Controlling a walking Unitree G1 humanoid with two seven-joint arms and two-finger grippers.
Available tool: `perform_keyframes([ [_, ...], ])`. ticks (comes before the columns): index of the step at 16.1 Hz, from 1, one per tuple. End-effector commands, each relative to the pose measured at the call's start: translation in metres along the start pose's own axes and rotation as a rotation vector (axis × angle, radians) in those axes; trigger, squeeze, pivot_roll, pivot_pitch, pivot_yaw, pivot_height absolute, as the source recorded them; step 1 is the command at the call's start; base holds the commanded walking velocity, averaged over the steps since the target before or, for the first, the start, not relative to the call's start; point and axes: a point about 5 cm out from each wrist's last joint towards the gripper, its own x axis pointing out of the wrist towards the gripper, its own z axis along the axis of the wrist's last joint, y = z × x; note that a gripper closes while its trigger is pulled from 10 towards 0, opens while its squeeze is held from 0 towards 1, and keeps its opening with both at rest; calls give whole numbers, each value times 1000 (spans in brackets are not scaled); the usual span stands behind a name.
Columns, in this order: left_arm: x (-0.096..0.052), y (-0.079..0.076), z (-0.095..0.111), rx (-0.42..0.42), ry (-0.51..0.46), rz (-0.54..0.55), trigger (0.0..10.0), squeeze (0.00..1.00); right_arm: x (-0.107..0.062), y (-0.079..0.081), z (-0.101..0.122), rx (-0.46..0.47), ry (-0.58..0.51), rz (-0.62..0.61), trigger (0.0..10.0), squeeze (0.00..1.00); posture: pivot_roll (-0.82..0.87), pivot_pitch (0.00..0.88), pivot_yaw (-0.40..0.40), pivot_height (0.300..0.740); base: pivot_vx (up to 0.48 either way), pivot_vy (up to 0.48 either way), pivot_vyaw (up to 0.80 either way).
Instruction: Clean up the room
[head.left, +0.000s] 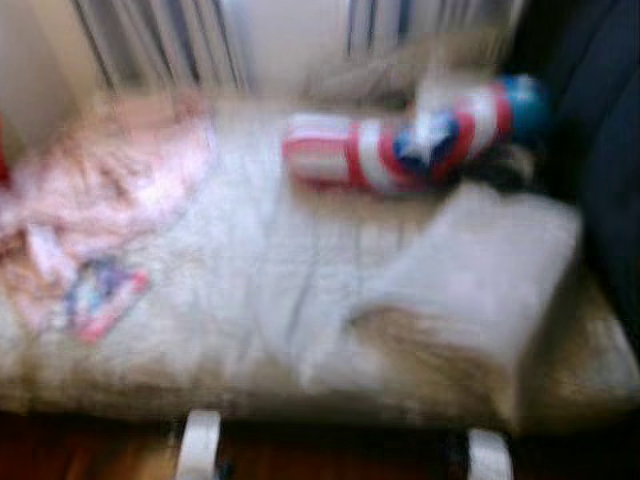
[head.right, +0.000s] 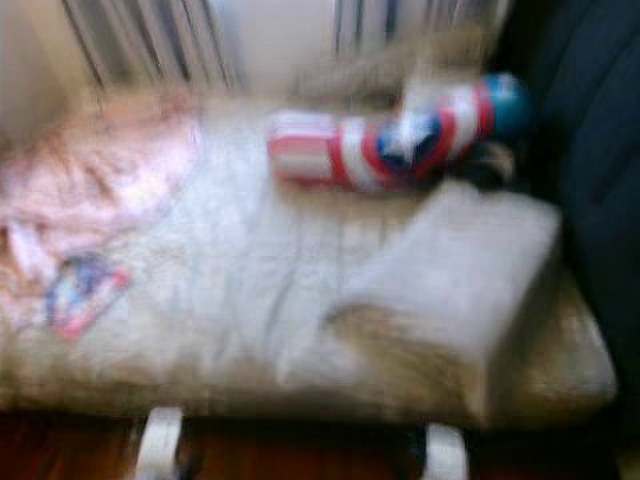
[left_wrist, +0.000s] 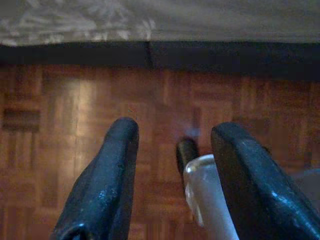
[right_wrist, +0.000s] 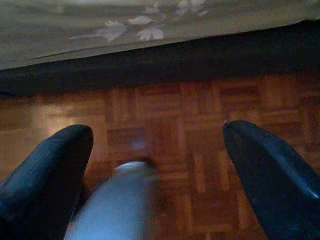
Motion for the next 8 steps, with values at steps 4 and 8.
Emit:
perform_keyframes([
  [4,0,-1,-1,14,7,1,10000,0,-2,-8,-3,-2,17,-20,10000,0,-4,86,21,740,0,0,0],
  [8,0,1,-1,11,8,2,10000,0,-2,-10,-4,-2,20,-23,10000,0,-4,85,19,740,0,0,0],
])
